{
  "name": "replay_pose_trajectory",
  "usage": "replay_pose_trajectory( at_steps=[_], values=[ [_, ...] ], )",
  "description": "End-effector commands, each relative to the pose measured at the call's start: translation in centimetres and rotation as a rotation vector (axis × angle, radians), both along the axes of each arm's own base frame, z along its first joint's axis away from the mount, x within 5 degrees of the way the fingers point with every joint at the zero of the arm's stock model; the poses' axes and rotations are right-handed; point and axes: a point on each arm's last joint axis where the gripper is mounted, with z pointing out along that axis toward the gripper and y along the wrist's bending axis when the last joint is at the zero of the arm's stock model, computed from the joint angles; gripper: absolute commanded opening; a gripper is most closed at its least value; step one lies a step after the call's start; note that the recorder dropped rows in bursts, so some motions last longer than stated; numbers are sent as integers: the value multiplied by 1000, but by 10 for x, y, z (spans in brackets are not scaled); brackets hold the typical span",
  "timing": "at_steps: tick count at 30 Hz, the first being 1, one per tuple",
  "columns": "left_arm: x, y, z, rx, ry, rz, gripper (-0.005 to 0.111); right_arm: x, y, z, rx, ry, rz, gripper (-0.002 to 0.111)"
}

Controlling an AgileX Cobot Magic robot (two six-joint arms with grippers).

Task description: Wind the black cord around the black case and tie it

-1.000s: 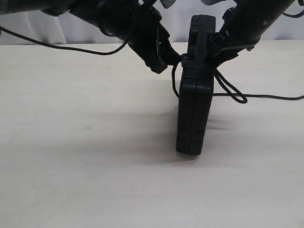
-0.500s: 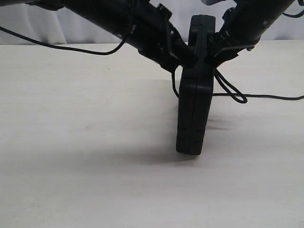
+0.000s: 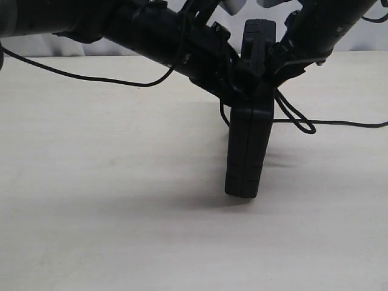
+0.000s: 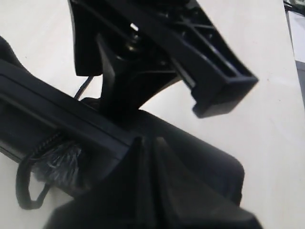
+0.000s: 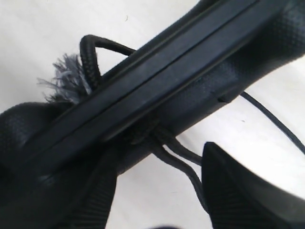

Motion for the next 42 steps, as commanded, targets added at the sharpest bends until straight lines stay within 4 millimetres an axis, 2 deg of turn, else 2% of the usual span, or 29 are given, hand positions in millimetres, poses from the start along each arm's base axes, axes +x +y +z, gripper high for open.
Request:
replay_pose_trajectory(
  at_steps=[1, 8, 11, 13, 18, 23, 28, 39, 42],
  values=[
    [0, -1, -18, 57, 10, -21, 0, -9, -4, 15, -24, -31, 12, 51],
    [4, -3, -33, 80, 39, -23, 0, -27, -15, 49, -80, -146, 8, 51],
    [5, -4, -39, 88, 52, -26, 0, -34, -18, 51, -100, -141, 13, 51],
    [5, -4, -40, 89, 54, -26, 0, -35, -19, 42, -129, -117, 36, 51],
    [5, -4, -39, 86, 53, -23, 0, -47, -33, -8, -270, 26, 55, 51],
    [5, -4, -39, 87, 55, -25, 0, -50, -35, -55, -279, -39, 56, 51],
    [5, -4, -40, 89, 56, -28, 0, -45, -34, -71, -265, -172, 43, 51],
    [5, -4, -40, 88, 53, -25, 0, -36, -31, -83, -215, -393, 27, 51],
    [5, -4, -39, 87, 52, -21, 0, -34, -31, -90, -218, -377, 29, 44]
  ],
)
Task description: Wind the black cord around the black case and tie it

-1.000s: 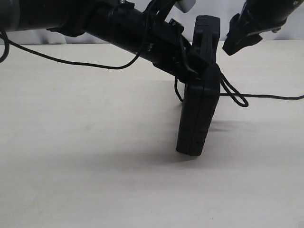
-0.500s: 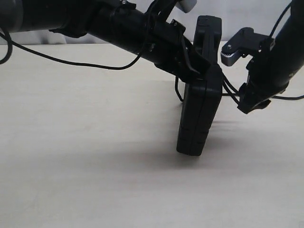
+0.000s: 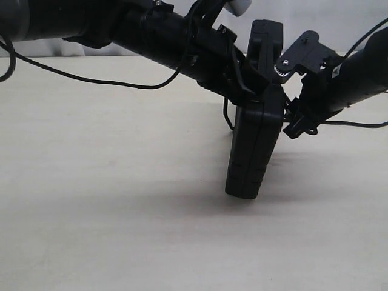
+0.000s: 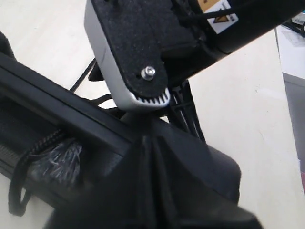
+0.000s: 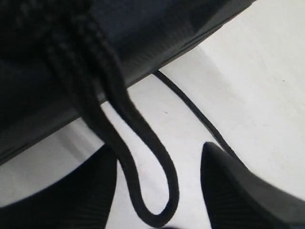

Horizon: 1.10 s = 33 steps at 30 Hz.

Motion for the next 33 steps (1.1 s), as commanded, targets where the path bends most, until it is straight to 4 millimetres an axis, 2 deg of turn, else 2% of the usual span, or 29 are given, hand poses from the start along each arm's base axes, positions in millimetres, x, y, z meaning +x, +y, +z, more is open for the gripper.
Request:
replay_pose_trajectory(
  at_steps=[1, 4, 8, 17, 25, 33],
  values=[
    [3, 2, -30, 111, -3, -31, 0, 4, -1, -10, -5, 3, 1, 39],
    [2, 2, -30, 110, -1, -33, 0, 4, -1, -18, -14, 44, 0, 24],
    [2, 2, -30, 110, 1, -32, 0, 2, -2, -18, -48, 56, 22, 4],
    [2, 2, -30, 110, 2, -34, 0, 0, -10, -9, -114, 31, -9, 4],
    [3, 2, -30, 109, 3, -28, 0, 1, -21, 0, -184, -17, -127, 4],
    [2, 2, -30, 109, 7, -33, 0, 2, -20, 0, -152, -32, -139, 4]
  ],
)
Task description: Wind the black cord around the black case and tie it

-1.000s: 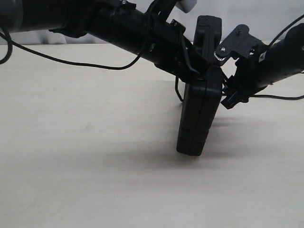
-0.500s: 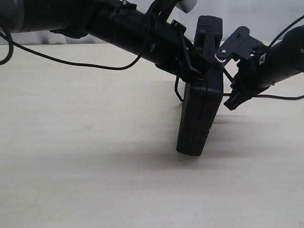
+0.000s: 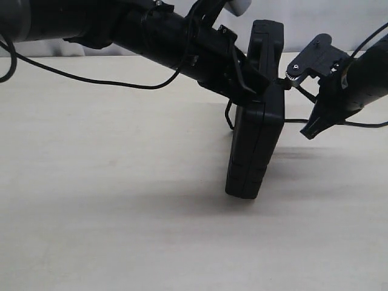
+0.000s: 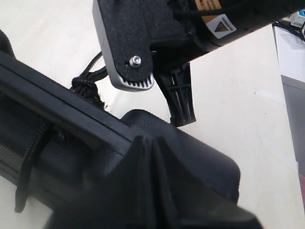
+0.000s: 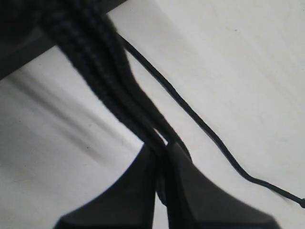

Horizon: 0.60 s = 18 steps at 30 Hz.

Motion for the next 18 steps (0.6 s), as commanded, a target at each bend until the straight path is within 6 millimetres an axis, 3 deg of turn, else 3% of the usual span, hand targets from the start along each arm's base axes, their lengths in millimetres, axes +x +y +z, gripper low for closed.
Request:
replay_pose_trajectory(
  at_steps=[1, 4, 6, 7, 9, 11, 15, 18],
  values=[
    [1, 3, -30, 118, 1, -42, 0, 0, 1, 3, 31, -25, -10, 5],
    [-1, 3, -30, 123, 13, -64, 0, -1, 2, 8, 52, -44, -13, 15],
    [1, 5, -30, 121, 22, -50, 8, -2, 2, 12, 56, -56, -15, 32],
    [3, 6, -30, 119, 27, -34, 21, -4, 1, 14, 58, -56, -25, 45],
    [4, 8, -30, 119, 31, -25, 36, -6, 1, 15, 66, -47, -39, 54],
    [5, 9, -30, 117, 50, -6, 43, -9, 1, 22, 101, -61, -61, 55],
    [6, 9, -30, 116, 48, -3, 43, -17, 3, 43, 187, -127, -85, 55],
    [4, 10, -22, 111, 26, -5, 43, -20, 4, 53, 291, -173, -157, 34]
  ],
)
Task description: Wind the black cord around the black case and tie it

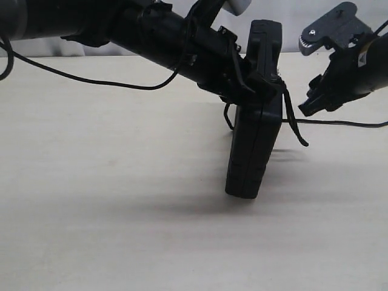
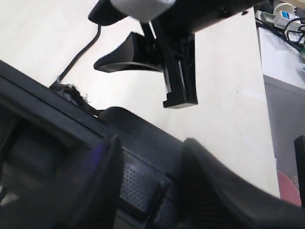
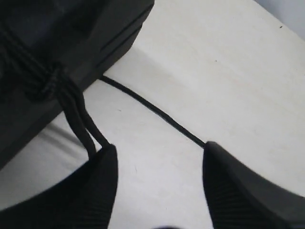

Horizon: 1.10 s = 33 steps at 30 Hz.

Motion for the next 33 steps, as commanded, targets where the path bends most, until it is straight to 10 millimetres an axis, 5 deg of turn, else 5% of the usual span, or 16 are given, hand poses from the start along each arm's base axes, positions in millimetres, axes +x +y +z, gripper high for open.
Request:
replay_pose_trajectory(
  at_steps=[1, 4, 8, 20, 29, 33],
  values=[
    [8, 11, -17, 117, -63, 18, 43, -3, 1, 11, 121, -44, -93, 23],
    [3, 17, 5, 113, -140, 20, 43, 1, 3, 26, 179, -38, -136, 4],
    [-2, 24, 23, 131, -196, 24, 43, 5, 10, 43, 292, -57, -142, 4],
    [0, 40, 25, 290, -198, 126, 43, 11, 23, 41, 380, 0, -63, 4],
    [-15, 53, 58, 293, -287, 115, 43, 10, 23, 41, 379, 18, -65, 4],
    [-16, 58, 50, 399, -295, 56, 43, 9, 23, 40, 382, 29, -72, 4]
  ],
)
